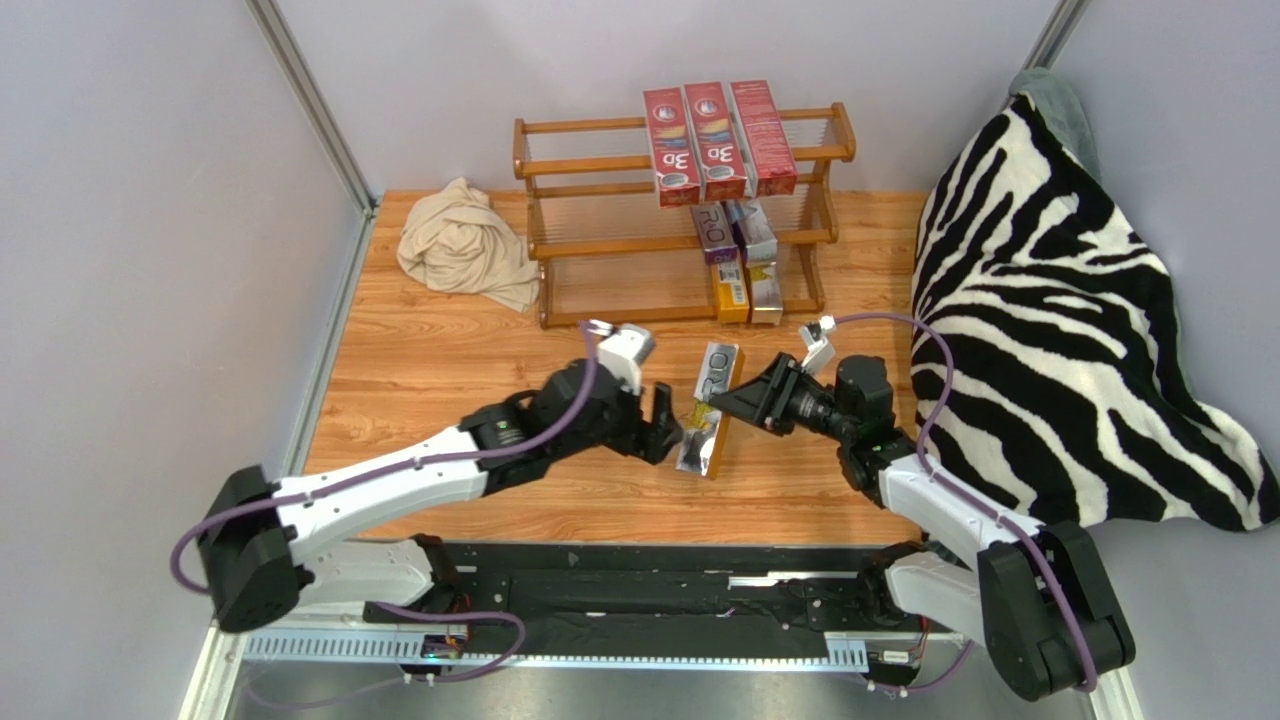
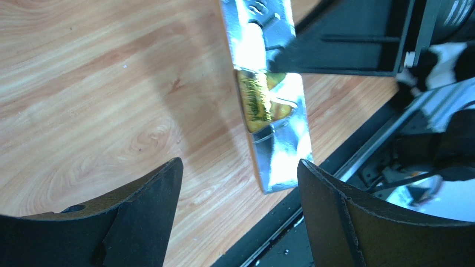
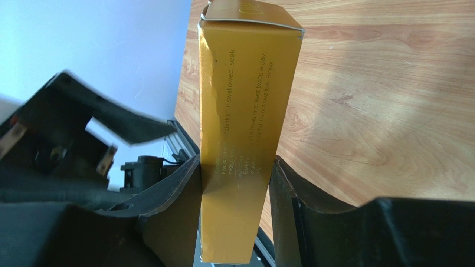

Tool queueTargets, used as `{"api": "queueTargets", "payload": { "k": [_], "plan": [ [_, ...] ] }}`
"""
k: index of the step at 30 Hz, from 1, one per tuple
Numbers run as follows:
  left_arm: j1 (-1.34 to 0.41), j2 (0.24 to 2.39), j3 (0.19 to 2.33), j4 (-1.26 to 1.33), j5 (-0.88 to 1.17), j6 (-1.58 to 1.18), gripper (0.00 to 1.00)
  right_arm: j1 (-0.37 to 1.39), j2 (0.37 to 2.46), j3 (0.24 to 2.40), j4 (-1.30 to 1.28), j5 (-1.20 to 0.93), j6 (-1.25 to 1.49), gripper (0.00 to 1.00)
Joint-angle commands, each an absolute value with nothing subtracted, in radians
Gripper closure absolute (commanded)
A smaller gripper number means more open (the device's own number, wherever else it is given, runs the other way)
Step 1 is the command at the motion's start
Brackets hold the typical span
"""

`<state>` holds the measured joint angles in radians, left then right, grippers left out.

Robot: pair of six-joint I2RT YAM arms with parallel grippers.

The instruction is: Place and organize the toothpastes onto the shelf

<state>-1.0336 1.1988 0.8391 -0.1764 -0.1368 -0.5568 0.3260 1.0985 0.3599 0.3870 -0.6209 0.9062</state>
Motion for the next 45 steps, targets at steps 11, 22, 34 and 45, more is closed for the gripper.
{"api": "queueTargets", "payload": {
  "k": [11,22,34,45],
  "plan": [
    [-0.706,1.061,0.591,0.409,0.65,-0.712,0.15,0.325,1.035,0.449,0.568,-0.931,0.864,0.74],
    [-0.701,1.236,0.632,0.603,0.67,-0.842,0.17,0.374,1.003,0.499,0.543,-1.055,0.847,0.73],
    [-0.701,1.298,0.629,0.823,0.698,-0.942,0.29,0.436,1.023,0.528,0.456,-1.075,0.769,0.73],
    [-0.68,1.253,0.554,0.988,0.666,-0.999,0.3,0.443,1.019,0.538,0.368,-1.098,0.701,0.73]
  ]
}}
